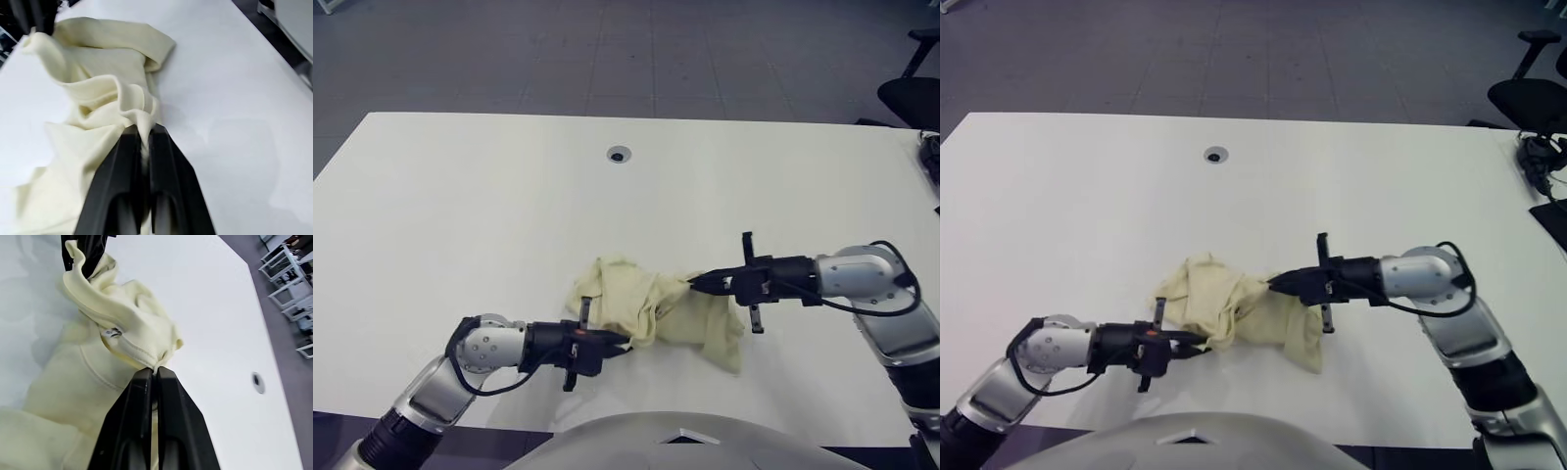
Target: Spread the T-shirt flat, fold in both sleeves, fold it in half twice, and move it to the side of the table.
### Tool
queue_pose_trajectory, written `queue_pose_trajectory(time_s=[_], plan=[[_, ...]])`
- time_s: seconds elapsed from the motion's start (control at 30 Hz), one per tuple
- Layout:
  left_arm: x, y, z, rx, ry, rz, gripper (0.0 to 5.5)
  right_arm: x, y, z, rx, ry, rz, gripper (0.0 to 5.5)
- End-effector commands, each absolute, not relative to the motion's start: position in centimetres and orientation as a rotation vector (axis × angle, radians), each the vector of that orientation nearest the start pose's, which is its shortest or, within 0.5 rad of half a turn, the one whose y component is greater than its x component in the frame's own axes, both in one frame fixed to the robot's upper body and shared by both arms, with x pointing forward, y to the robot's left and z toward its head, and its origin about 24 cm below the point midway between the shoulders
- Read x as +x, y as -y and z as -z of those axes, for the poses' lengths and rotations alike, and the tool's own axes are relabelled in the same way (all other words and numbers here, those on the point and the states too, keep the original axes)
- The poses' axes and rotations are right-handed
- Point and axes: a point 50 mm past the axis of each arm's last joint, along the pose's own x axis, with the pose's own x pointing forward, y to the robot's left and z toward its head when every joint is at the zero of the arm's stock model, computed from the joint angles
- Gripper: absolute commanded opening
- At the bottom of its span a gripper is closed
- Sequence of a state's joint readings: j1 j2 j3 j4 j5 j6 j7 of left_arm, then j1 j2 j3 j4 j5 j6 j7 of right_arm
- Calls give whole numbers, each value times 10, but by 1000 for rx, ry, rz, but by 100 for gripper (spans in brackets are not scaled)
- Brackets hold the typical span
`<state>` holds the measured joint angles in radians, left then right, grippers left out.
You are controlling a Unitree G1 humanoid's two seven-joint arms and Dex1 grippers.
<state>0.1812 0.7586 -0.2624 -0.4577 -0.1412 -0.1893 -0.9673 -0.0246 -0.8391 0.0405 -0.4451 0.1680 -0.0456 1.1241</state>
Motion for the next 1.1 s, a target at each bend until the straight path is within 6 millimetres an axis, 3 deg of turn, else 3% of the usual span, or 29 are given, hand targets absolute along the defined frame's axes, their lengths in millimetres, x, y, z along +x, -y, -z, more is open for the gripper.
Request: queue_pose_trajectory(time_s=[0.03, 0.27, 0.43, 0.57, 0.77, 1.1], plan=[[179, -160, -111, 531, 165, 1272, 1, 192, 195, -162, -883, 77, -1209, 0], [173, -172, -143, 456, 272, 1225, 1, 164, 214, -194, -937, 86, -1115, 0], [155, -168, -149, 522, 240, 1329, 1, 129, 222, -202, -979, -38, -1187, 0], [135, -160, -140, 501, 163, 1421, 1, 111, 216, -185, -992, -146, -1278, 0], [118, -156, -97, 576, -71, 1464, 1, 98, 196, -154, -964, -203, -1383, 0], [119, -156, -62, 769, -184, 1390, 1, 108, 183, -111, -986, -296, -1512, 0]])
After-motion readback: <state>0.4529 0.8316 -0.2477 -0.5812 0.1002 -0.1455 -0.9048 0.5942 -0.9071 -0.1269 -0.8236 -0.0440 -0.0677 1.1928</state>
